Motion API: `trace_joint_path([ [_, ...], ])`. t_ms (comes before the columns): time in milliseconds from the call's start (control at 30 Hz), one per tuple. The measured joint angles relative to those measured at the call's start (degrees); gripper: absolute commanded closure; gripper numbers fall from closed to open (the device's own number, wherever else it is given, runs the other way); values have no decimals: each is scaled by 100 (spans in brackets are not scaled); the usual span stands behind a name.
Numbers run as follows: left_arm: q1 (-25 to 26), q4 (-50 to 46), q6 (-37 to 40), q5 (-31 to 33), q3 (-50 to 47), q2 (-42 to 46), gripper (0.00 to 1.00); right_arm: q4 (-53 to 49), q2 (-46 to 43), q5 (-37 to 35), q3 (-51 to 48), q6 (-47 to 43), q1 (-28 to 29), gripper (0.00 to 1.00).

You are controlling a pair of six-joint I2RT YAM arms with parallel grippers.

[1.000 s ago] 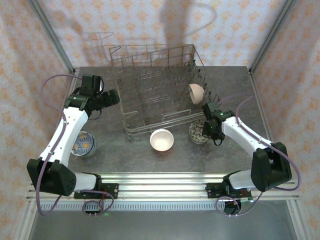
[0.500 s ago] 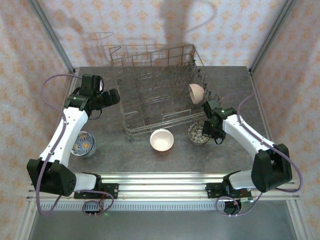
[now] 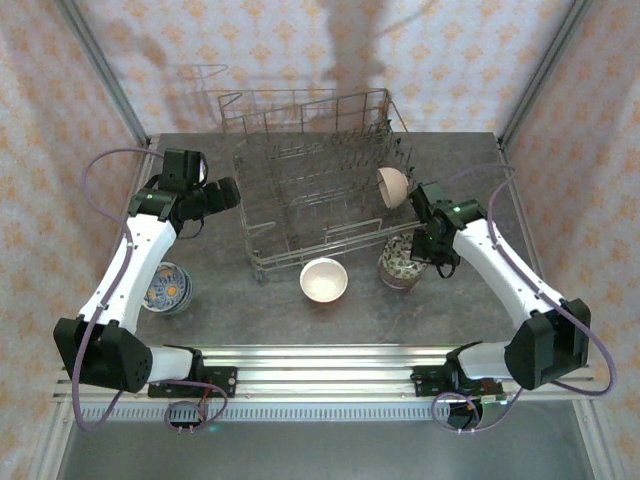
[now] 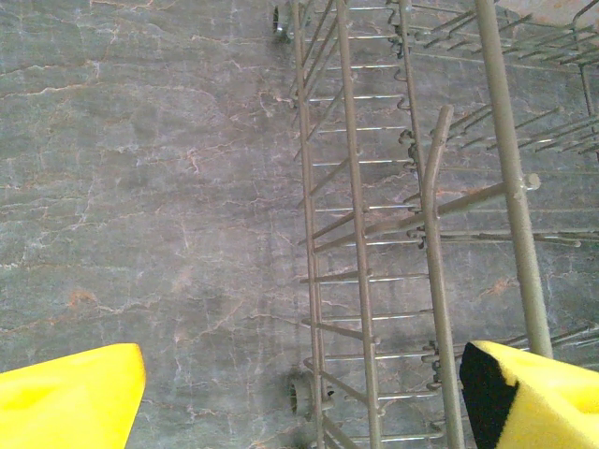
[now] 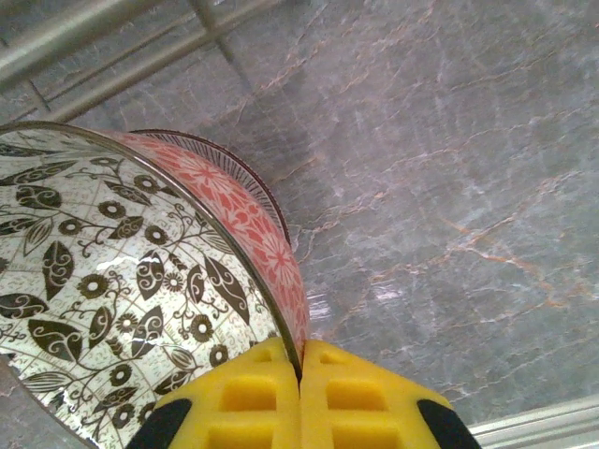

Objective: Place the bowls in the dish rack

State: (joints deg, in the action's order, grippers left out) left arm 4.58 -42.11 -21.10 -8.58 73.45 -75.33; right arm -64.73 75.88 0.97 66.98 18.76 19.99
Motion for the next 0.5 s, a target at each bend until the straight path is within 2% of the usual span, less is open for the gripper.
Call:
trace_joint_path([
  [267,0,15,2,0,7,-17,11,-737,-98,-444,422,-258,0,100],
  [500,0,13,22,-13,142,-129,11,-1416,-304,-1075,1362,-385,0,100],
])
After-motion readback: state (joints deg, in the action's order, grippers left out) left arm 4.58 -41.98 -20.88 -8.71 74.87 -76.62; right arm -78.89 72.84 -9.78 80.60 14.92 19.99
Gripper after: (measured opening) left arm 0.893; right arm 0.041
